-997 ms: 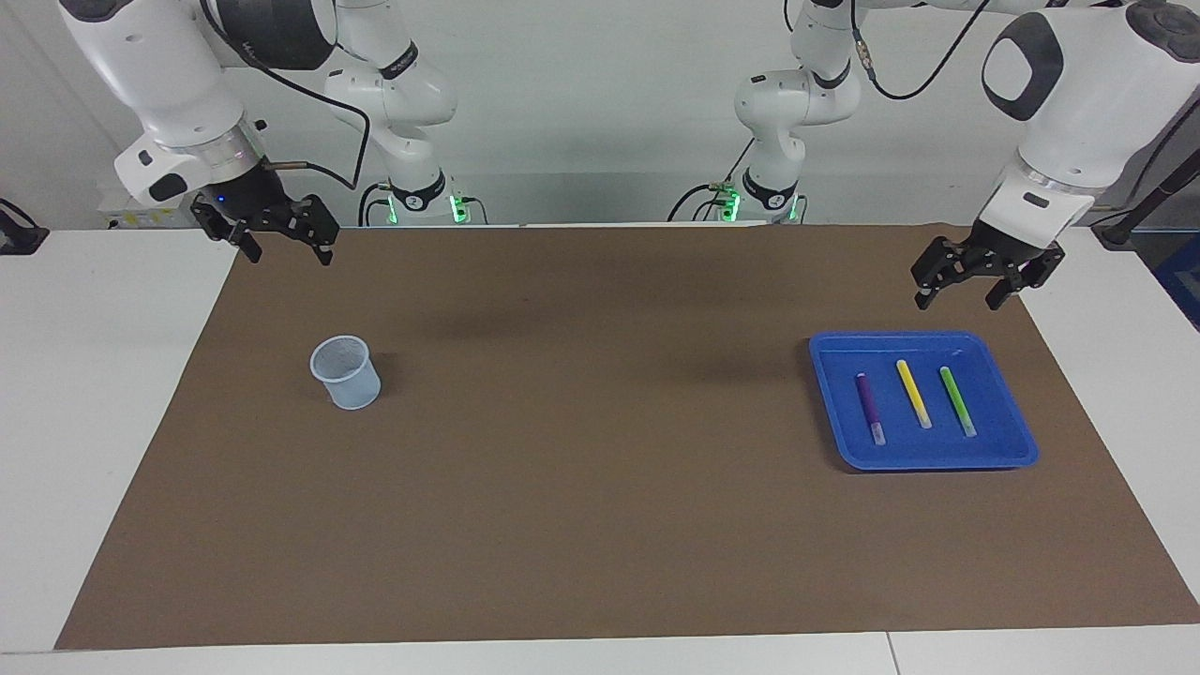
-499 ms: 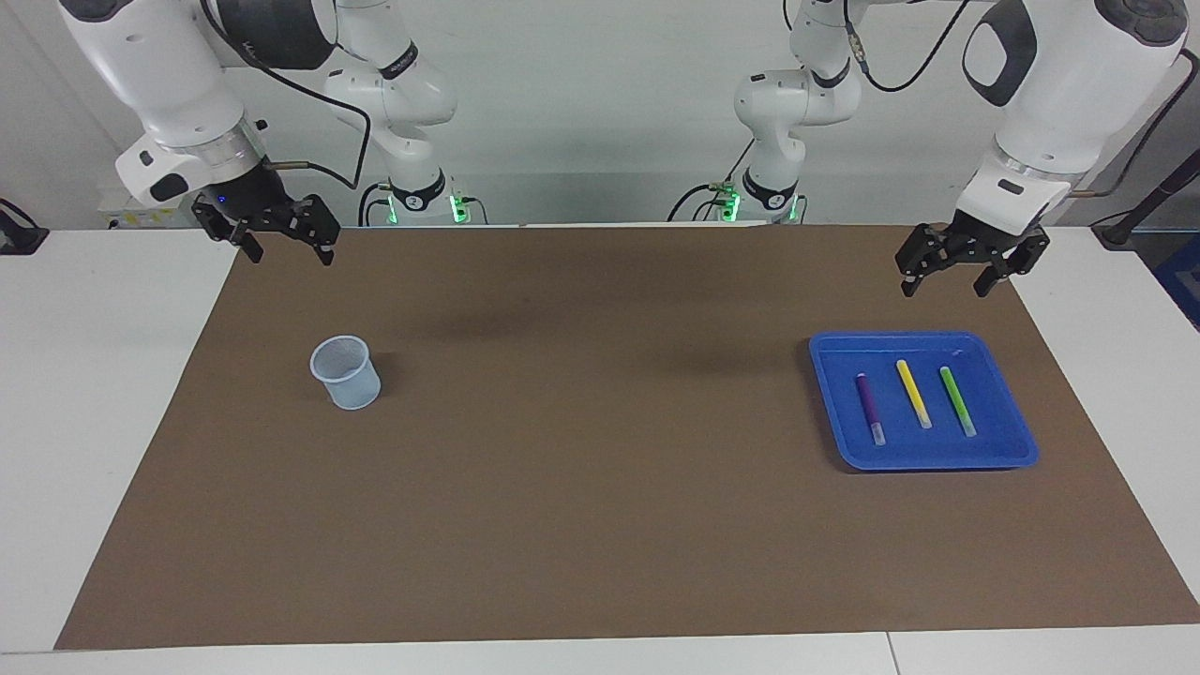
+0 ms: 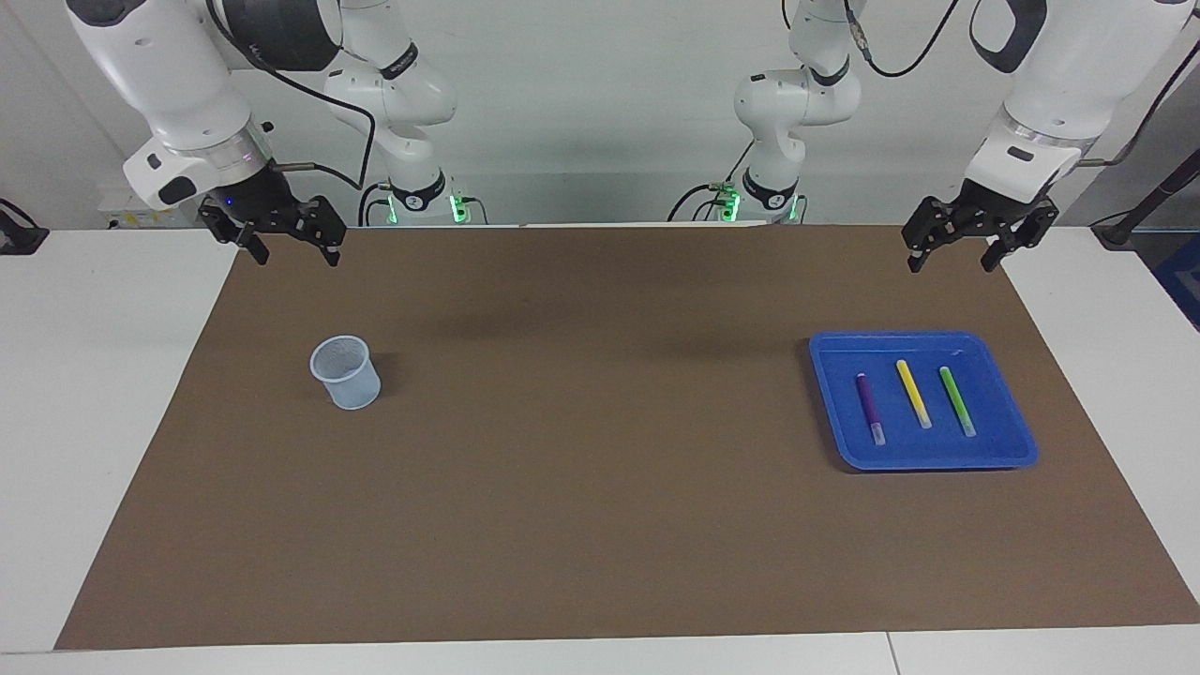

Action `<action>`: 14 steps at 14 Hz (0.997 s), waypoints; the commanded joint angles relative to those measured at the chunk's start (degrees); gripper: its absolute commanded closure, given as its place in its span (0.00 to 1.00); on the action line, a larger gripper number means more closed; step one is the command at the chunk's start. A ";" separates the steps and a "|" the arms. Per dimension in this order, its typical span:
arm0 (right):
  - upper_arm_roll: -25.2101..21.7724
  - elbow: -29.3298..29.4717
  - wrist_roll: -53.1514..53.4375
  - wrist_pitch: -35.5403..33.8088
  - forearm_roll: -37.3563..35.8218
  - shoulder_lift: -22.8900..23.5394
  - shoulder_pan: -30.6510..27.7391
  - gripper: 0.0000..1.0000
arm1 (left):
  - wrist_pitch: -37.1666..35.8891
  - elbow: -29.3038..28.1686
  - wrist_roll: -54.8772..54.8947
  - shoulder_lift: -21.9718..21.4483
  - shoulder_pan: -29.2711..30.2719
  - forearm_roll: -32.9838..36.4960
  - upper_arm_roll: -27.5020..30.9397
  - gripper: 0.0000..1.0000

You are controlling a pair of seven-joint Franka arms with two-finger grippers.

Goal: Right arm passes pens to left for tray arrangement

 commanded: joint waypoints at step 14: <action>-0.02 0.24 0.19 0.32 0.90 0.14 -0.37 0.00 | -1.75 -2.02 0.54 -1.98 -0.28 -2.83 2.76 0.00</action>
